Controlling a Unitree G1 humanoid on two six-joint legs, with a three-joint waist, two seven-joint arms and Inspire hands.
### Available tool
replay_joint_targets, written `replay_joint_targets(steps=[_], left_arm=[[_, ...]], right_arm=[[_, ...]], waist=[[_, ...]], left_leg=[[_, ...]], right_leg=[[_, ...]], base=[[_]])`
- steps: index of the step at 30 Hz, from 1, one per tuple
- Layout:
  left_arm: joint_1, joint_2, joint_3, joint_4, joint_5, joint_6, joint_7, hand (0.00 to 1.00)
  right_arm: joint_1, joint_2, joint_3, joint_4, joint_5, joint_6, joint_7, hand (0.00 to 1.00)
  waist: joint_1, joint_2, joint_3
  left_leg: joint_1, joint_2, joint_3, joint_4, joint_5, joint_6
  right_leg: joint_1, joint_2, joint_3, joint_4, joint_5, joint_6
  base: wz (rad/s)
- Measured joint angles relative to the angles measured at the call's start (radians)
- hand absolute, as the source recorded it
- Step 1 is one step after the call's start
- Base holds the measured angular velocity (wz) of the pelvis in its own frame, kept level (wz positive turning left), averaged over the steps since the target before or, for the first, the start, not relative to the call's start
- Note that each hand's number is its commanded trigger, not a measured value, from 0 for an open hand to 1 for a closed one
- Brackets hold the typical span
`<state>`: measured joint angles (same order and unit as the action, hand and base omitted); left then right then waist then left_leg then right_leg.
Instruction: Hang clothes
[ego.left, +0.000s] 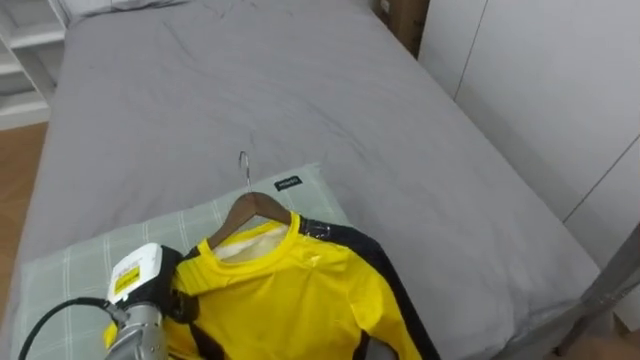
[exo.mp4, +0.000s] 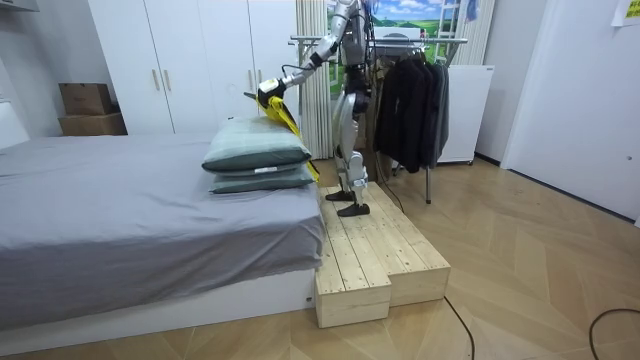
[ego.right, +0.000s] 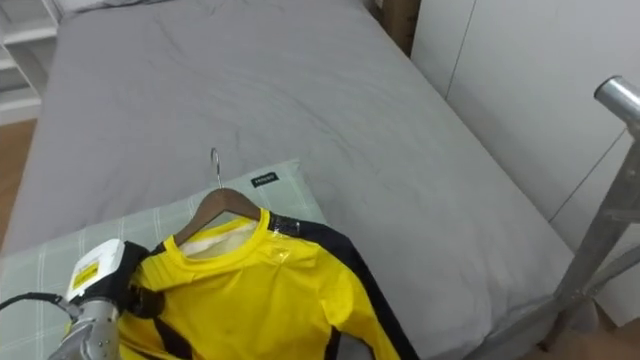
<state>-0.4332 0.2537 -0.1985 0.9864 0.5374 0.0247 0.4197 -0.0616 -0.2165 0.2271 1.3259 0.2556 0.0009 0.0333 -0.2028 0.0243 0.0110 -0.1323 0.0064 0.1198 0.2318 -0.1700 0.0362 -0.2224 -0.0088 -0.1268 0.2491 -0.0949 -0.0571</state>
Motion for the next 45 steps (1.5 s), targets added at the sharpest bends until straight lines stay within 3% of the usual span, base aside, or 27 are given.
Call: replay_joint_targets(steps=[4, 9, 11, 16, 24, 31, 36, 41, 45], left_arm=[[0.015, 0.003, 0.0, -0.063, -0.007, -0.001, 0.0, 1.0], [0.03, 0.015, 0.0, -0.122, -0.049, -0.001, -0.011, 1.0], [0.085, 0.034, 0.0, -0.234, -0.073, -0.004, -0.021, 1.0], [0.167, 0.04, 0.003, -0.351, -0.119, -0.009, -0.021, 1.0], [0.171, 0.041, 0.007, -0.407, -0.133, -0.009, -0.039, 1.0], [0.187, 0.041, 0.007, -0.424, -0.136, -0.02, -0.039, 1.0], [0.229, 0.042, 0.007, -0.514, -0.134, -0.021, -0.043, 1.0], [0.27, 0.064, 0.012, -0.619, -0.131, -0.032, -0.056, 1.0], [0.274, 0.081, 0.013, -0.64, -0.129, -0.038, -0.06, 1.0]], right_arm=[[0.035, -0.001, -0.017, -0.007, -0.011, 0.0, -0.009, 0.0], [0.049, -0.01, -0.061, 0.003, -0.03, 0.0, -0.01, 0.0], [0.06, -0.024, -0.097, 0.002, -0.031, 0.001, -0.01, 0.0], [0.092, -0.037, -0.144, -0.008, -0.05, 0.004, -0.03, 0.0], [0.095, -0.034, -0.174, -0.016, -0.09, 0.004, -0.045, 0.0], [0.094, -0.034, -0.209, -0.025, -0.214, 0.005, -0.088, 0.0], [0.093, -0.036, -0.213, -0.119, -0.317, 0.013, -0.159, 0.0], [0.09, -0.036, -0.279, -0.269, -0.514, 0.008, -0.246, 0.0], [0.082, -0.037, -0.293, -0.405, -0.617, 0.0, -0.323, 0.0]], waist=[[0.018, 0.0, -0.0006], [0.02, 0.004, -0.0075], [0.02, 0.005, -0.0125], [0.019, 0.004, -0.015], [0.026, 0.006, -0.0154], [0.025, 0.009, -0.0144], [0.027, 0.005, -0.0107], [0.053, 0.002, -0.0095], [0.076, -0.007, -0.0093]], left_leg=[[0.067, 0.001, 0.011, -0.029, 0.0, 0.0], [0.128, 0.0, 0.011, -0.05, -0.001, 0.0], [0.148, 0.0, 0.012, -0.06, -0.001, 0.0], [0.195, -0.001, 0.005, -0.072, -0.004, -0.001], [0.219, -0.002, 0.0, -0.079, -0.006, -0.004], [0.249, 0.001, 0.0, -0.083, -0.016, -0.006], [0.248, 0.002, 0.0, -0.083, -0.018, -0.006], [0.247, 0.002, 0.013, -0.083, -0.018, -0.006], [0.242, 0.003, 0.017, -0.083, -0.018, -0.006]], right_leg=[[0.059, 0.004, 0.012, -0.013, -0.001, 0.005], [0.119, 0.01, 0.024, -0.03, -0.003, 0.01], [0.137, 0.011, 0.023, -0.033, -0.005, 0.011], [0.182, 0.014, 0.021, -0.042, -0.017, 0.013], [0.205, 0.018, 0.019, -0.049, -0.016, 0.012], [0.241, 0.027, 0.021, -0.063, -0.019, 0.011], [0.24, 0.026, 0.021, -0.065, -0.021, 0.012], [0.234, 0.026, 0.028, -0.06, -0.021, 0.012], [0.224, 0.029, 0.036, -0.06, -0.02, 0.011]], base=[[-0.07], [0.0], [0.0], [0.03], [0.01], [-0.02], [0.0], [-0.03], [-0.06]])
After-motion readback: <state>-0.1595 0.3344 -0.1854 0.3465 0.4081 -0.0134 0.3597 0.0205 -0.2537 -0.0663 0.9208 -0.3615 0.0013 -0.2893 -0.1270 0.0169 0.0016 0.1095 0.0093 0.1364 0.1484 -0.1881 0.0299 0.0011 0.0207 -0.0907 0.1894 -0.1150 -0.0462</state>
